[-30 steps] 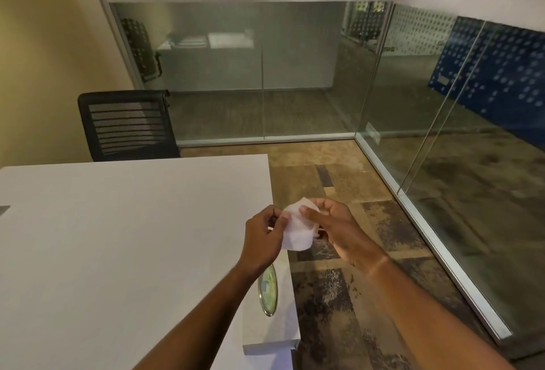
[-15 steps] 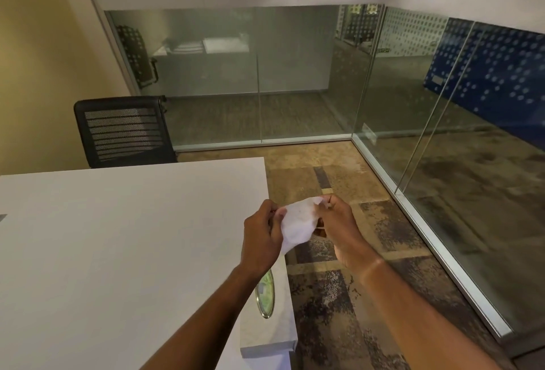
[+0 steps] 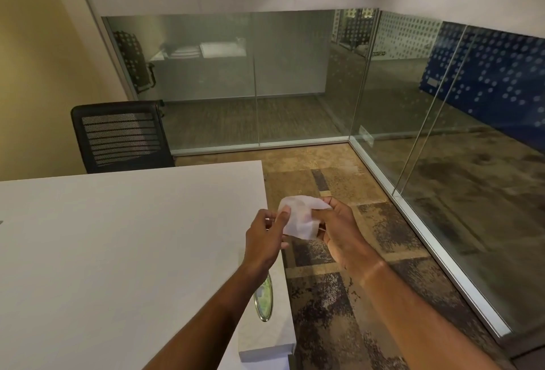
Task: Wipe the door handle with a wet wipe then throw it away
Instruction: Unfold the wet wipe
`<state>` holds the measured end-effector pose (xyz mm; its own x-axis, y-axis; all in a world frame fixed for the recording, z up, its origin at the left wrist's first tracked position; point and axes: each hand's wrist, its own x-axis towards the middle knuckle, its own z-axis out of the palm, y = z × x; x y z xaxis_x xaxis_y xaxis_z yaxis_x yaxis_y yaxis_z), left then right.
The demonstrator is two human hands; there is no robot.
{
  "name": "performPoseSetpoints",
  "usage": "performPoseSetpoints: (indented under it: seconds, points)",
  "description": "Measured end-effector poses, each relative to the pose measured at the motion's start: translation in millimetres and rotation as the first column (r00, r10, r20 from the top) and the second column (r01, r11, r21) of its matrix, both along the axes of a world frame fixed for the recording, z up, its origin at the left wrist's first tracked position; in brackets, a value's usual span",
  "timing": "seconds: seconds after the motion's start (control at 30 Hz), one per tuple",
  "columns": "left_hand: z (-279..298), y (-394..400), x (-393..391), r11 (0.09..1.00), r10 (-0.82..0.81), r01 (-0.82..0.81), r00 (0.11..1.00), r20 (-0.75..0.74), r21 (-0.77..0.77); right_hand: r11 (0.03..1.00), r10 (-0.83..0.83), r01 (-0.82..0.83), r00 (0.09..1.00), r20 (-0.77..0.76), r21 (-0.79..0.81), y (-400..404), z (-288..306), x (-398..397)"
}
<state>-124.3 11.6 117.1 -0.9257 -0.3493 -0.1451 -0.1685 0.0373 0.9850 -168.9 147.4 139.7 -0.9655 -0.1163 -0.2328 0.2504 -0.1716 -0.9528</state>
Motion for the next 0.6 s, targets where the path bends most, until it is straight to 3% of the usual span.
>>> performPoseSetpoints:
  seconds: [0.1, 0.23, 0.43, 0.6]
  points:
    - [2, 3, 0, 0.993, -0.079, 0.08, 0.997, -0.012, 0.09, 0.999, -0.037, 0.037, 0.999, -0.006, -0.024, -1, 1, 0]
    - [2, 6, 0, 0.985, -0.039, 0.051, 0.996, -0.075, 0.163, 0.992, -0.119, 0.118, 0.993, -0.02, -0.046, 3, 7, -1]
    - [0, 0, -4, 0.995, 0.036, -0.019, 0.983, -0.183, 0.095, 0.977, -0.2, 0.198, 0.98, -0.017, -0.085, 19, 11, -7]
    - [2, 3, -3, 0.993, -0.113, 0.116, 0.979, -0.168, 0.012, 0.954, -0.291, 0.292, 0.957, 0.013, -0.069, 18, 12, -10]
